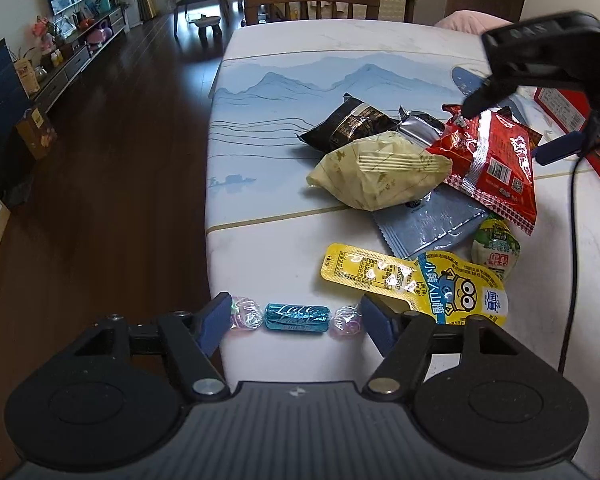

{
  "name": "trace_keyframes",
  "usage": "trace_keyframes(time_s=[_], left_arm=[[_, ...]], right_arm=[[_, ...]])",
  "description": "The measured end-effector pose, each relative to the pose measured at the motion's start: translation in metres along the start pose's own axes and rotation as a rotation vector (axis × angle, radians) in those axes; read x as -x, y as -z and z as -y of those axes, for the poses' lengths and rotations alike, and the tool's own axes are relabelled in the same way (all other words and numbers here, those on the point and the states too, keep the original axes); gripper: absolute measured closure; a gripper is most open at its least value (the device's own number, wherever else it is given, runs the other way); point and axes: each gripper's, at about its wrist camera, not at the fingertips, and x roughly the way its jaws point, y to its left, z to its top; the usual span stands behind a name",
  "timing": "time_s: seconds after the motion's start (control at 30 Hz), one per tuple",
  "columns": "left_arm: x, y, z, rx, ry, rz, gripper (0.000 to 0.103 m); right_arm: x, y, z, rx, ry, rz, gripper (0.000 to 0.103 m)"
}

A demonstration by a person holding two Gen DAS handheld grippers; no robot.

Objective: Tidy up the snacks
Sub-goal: 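Grasp the blue-wrapped candy with the left tool while the right tool grasps the red snack bag, then carry the blue candy and red snack bag over the red box with both tools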

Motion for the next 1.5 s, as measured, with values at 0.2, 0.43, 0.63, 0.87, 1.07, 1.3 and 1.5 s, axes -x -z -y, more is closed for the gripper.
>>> trace_keyframes(time_s=[0.2, 0.43, 0.63, 0.87, 1.07, 1.3, 1.5], left_arm=[[0.000, 0.000, 0.001, 0.012, -0.001, 0.001, 0.033], [0.002, 0.001, 0.002, 0.018, -0.005, 0.003, 0.035], [0.005, 0.002, 0.001, 0.029, -0.013, 0.005, 0.047], [0.014, 0.007, 0.007, 0.046, -0.038, 0.016, 0.059], [0.022, 0.007, 0.014, 0.057, -0.030, 0.022, 0.073], [0.031, 0.010, 0.022, 0.104, -0.020, 0.015, 0.083], [0.041, 0.009, 0.031, 0.139, -0.009, 0.011, 0.087]], right_arm=[[-0.014, 0.000, -0.013, -0.013, 0.056, -0.030, 0.007], [-0.017, 0.004, -0.013, 0.002, 0.005, -0.063, 0.025], [-0.008, 0.006, -0.002, 0.018, -0.016, -0.059, 0.030], [0.013, 0.014, 0.022, 0.000, -0.061, -0.079, 0.031], [0.038, 0.019, 0.038, 0.009, -0.104, -0.069, 0.031], [0.067, 0.022, 0.061, 0.023, -0.121, -0.030, 0.031], [0.093, 0.020, 0.082, 0.033, -0.138, 0.009, 0.031]])
